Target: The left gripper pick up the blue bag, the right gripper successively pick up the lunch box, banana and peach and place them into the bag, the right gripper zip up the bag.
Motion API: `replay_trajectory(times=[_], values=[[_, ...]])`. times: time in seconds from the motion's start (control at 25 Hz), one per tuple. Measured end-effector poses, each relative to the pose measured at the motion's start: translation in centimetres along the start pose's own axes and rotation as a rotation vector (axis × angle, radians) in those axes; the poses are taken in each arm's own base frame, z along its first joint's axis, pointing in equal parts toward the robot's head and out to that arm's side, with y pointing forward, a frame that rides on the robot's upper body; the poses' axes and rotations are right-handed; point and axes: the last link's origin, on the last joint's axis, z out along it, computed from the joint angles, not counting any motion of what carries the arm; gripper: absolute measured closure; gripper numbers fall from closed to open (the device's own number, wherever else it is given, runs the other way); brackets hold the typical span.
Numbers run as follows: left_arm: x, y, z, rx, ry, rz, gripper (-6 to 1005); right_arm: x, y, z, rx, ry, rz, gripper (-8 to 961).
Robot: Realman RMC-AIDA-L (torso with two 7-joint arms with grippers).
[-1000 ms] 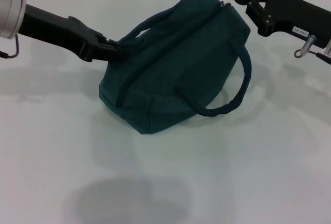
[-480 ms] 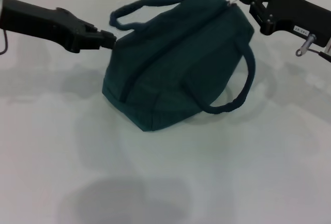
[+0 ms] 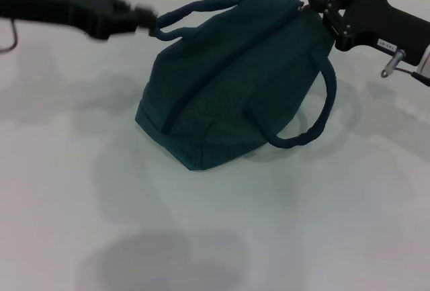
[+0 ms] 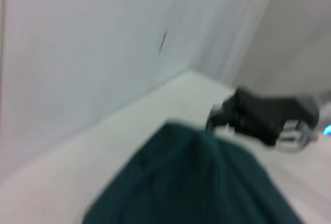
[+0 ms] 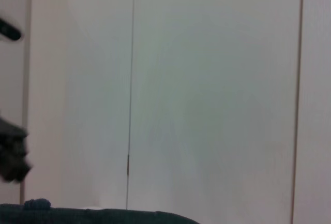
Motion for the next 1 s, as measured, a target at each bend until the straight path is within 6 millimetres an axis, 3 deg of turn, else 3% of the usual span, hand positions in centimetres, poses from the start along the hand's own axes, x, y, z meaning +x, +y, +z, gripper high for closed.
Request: replay_trajectory(times=[0.2,0.28,0.48,0.64,0.92,1.0], values=[[2.5,0.2,1.0,0.027,0.057,0.085,859,0.0,0.2,0.1,-0.010,-0.005,0.000,884],[3.3,0.5,2.1,0.009,0.031,0.097,808,-0.1,0.4,0.1,-0.019,-0.013,0.000,883],[5.0,1.0,5.6,-0.041,-0.081,0.084,573,-0.3,0.6,0.1,-0.034,-0.028,0.001,883],[5.7,1.1,8.0,-0.060,-0.199,0.032,496,-0.6,0.9,0.1,-0.054,-0.046,0.002,882],[6.3,0.7,8.4,-0.014,-0.249,0.019,361,-0.7,1.3,-0.3,-0.067,-0.077,0.012,881],[6.4,0.7,8.4,-0.007,-0.244,0.021,145,-0.6,1.3,-0.4,-0.065,-0.079,0.015,880]])
